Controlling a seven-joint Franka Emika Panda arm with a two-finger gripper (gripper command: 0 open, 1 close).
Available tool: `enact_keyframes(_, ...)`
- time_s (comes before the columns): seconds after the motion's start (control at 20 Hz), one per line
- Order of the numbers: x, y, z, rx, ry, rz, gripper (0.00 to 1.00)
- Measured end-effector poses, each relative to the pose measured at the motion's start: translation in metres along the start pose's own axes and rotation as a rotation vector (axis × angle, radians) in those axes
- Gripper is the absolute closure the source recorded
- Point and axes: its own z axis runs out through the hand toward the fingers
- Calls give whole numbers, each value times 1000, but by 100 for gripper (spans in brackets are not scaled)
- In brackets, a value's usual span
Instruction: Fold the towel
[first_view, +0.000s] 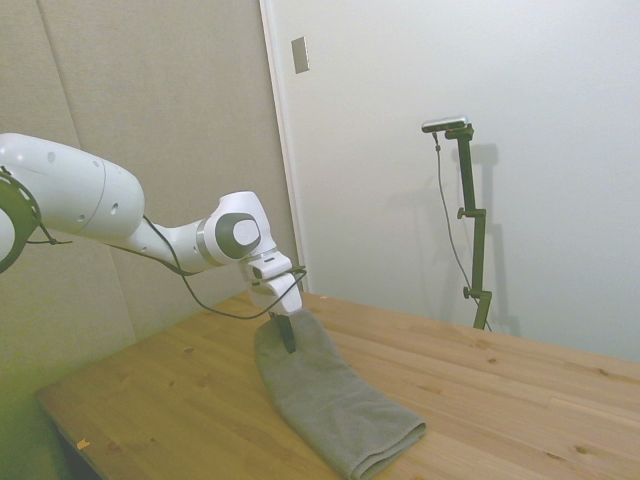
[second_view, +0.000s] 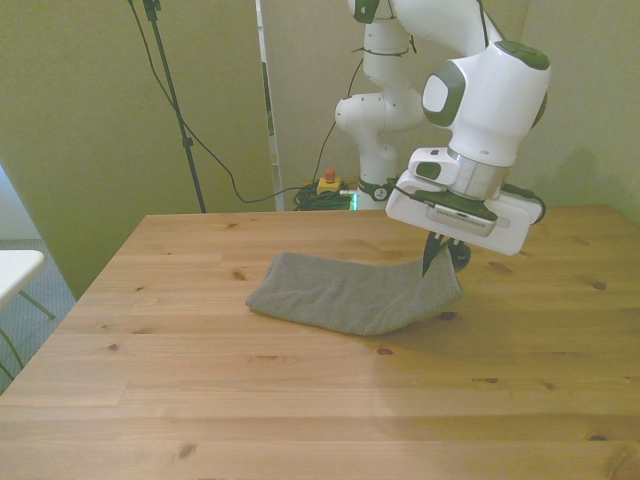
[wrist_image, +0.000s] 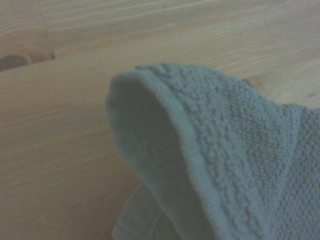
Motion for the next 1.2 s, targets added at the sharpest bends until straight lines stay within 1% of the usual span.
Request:
enact_keyframes(0.4, 18, 28, -26, 41, -17, 14, 100)
enact_keyframes(0.75, 40, 57, -45, 64, -9, 48, 100)
enact_keyframes(1.0, 56, 80, -53, 80, -24, 72, 100)
enact_keyframes(1.2, 68, 101, -52, 93, -55, 83, 100)
